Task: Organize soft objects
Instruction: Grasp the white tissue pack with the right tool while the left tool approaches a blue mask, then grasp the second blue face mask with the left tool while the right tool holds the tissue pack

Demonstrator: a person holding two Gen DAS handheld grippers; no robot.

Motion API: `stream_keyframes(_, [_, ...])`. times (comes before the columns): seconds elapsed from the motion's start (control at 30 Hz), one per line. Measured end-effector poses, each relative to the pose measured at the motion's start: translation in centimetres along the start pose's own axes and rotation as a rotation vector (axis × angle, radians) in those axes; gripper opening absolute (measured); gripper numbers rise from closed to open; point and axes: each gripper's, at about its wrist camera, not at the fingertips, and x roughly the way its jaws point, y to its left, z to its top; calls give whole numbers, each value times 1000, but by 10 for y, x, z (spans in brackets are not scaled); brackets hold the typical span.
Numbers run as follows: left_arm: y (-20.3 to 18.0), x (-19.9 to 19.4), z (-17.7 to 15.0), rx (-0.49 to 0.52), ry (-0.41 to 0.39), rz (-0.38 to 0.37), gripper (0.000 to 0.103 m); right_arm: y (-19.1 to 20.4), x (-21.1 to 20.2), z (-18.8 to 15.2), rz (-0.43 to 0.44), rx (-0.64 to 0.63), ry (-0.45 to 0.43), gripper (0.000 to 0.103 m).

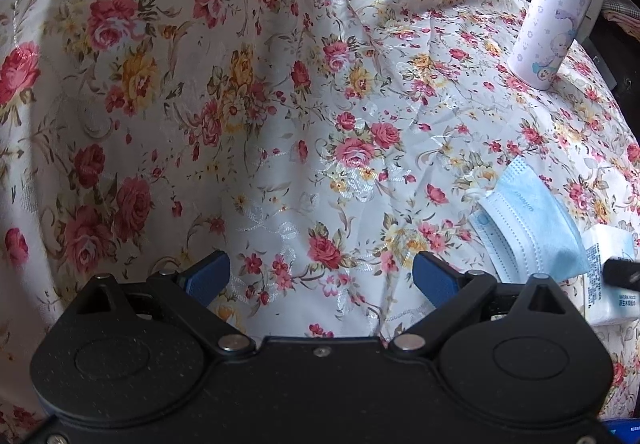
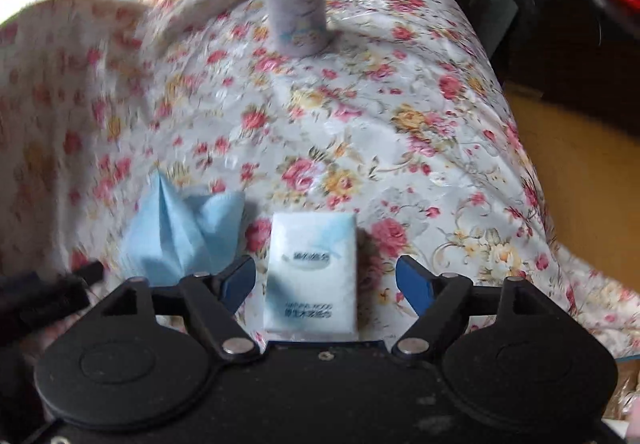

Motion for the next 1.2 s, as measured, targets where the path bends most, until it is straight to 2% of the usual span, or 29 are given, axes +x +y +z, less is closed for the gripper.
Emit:
stream_keyframes(0.1, [1,0,0,-6,1,-2,95,8,6,-12,-21,11,11,75])
stream_keyframes(0.2, [1,0,0,-9,0,-11,95,12,12,-24,-38,47,-5,56])
stream_keyframes(0.27, [1,-1,0,-7,-9,-19,95,15,15,-32,-56,48,-34,52])
stream_keyframes(0.33, [-1,-3,1,0,-20,-30,95,15,12,-35,-51,47,-65,52])
stream_keyframes(0.43, [-5,-7,5,12,-31,-56,95,6,12,-35,-15,90,-65,52])
stream_keyframes(0.6, [-12,-20,11,58,-38,-139,97,4,14,-36,-14,102,-81,52])
stream_keyframes(0.7, [-24,-26,14,99,-34,-141,99,4,15,-37,-12,103,-85,52])
stream_keyframes(0.87, [-53,-24,23,127,27,-227,99,-8,8,-39,30,163,-89,52])
stream_keyframes(1.2, [-96,0,35,154,142,-226,99,-26,-20,-57,-6,158,-103,52])
